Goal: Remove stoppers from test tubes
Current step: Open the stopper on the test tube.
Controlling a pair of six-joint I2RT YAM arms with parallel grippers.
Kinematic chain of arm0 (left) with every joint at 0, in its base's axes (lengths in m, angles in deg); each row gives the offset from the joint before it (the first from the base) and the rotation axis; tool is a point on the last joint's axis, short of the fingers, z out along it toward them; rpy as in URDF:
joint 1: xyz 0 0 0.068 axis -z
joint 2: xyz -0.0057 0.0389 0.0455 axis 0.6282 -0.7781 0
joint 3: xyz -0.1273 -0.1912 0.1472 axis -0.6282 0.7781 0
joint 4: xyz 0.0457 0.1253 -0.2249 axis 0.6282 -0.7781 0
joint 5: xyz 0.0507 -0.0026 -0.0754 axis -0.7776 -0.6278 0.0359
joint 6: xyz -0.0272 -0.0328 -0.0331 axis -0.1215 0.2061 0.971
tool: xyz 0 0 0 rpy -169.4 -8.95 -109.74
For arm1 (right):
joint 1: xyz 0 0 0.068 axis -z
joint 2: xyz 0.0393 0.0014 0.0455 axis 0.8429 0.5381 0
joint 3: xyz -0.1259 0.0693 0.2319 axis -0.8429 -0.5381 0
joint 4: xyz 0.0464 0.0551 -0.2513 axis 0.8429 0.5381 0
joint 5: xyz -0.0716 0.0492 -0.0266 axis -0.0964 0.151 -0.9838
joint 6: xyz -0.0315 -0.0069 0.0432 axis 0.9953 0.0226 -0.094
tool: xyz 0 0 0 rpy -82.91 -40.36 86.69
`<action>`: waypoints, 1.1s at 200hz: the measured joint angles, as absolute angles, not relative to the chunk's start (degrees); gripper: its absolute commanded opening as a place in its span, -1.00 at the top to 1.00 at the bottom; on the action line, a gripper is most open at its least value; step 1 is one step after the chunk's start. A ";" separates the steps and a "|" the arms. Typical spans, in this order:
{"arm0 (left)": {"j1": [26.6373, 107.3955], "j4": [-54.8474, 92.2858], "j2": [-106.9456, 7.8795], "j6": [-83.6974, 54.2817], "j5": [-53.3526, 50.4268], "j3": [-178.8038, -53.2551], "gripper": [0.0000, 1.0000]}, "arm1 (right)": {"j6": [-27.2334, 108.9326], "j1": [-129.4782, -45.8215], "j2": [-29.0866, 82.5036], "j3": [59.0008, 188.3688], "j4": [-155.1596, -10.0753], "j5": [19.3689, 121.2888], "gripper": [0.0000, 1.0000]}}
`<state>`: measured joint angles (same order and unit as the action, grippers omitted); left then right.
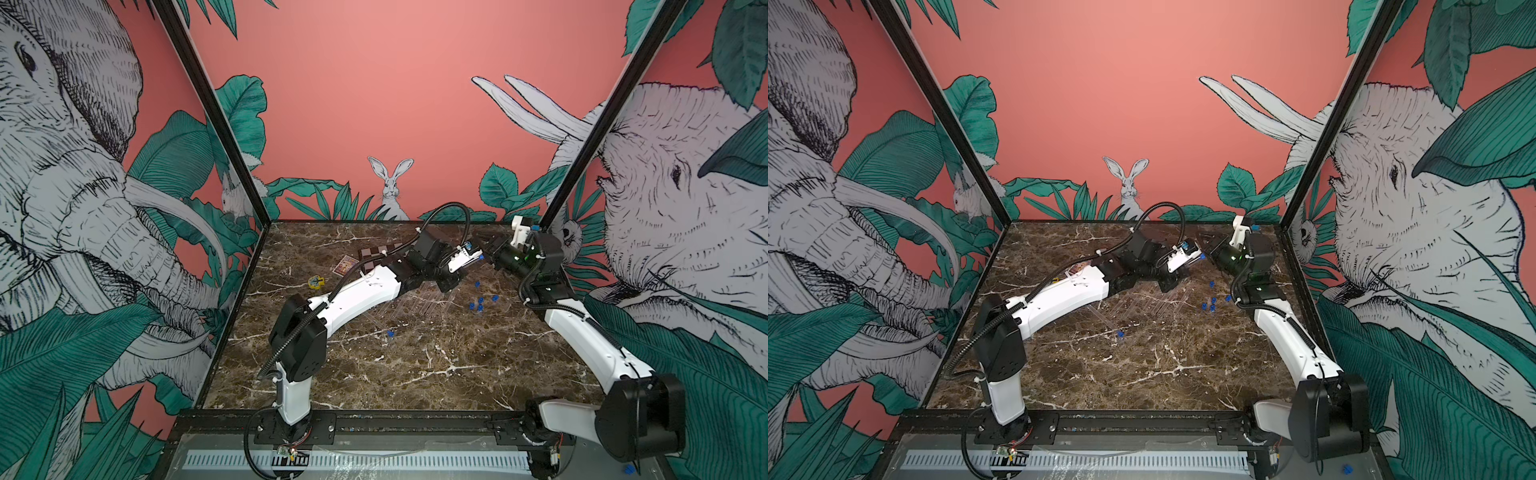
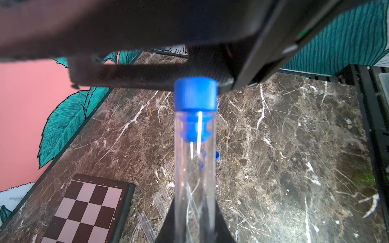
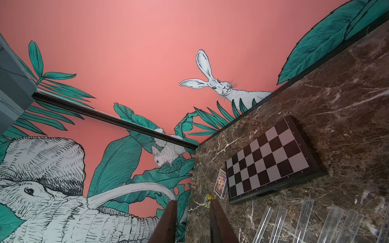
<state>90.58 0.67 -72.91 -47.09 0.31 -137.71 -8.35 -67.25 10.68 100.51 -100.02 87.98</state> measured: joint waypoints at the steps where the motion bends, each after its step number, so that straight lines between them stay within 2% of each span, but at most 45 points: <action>1: 90.58 0.67 -72.91 -47.09 0.31 -137.71 1.00 | -8.35 -67.27 10.68 100.51 -100.02 87.98 0.45; 70: 90.58 1.17 -72.91 -46.43 -0.59 -138.56 1.00 | -7.98 -68.37 10.70 100.51 -99.64 87.98 0.44; 139: 90.58 1.67 -72.93 -46.08 -0.63 -138.80 1.00 | -7.72 -68.82 11.08 100.54 -99.99 87.65 1.00; 159: 90.58 1.67 -72.93 -46.01 -0.65 -138.80 1.00 | -7.59 -68.82 11.08 100.54 -100.04 87.45 1.00; 170: 90.58 1.67 -72.93 -46.01 -0.65 -138.80 1.00 | -7.52 -68.82 11.08 100.54 -100.04 87.34 0.70; 183: 90.58 1.67 -72.93 -46.01 -0.65 -138.80 1.00 | -7.54 -68.82 11.08 100.54 -100.02 87.06 0.60; 205: 90.58 1.67 -72.93 -45.99 -0.65 -138.80 1.00 | -7.19 -68.87 11.03 100.54 -99.82 86.16 0.68; 220: 90.58 1.63 -72.93 -45.99 -0.68 -138.80 1.00 | -7.09 -69.00 10.99 100.60 -99.77 85.92 0.64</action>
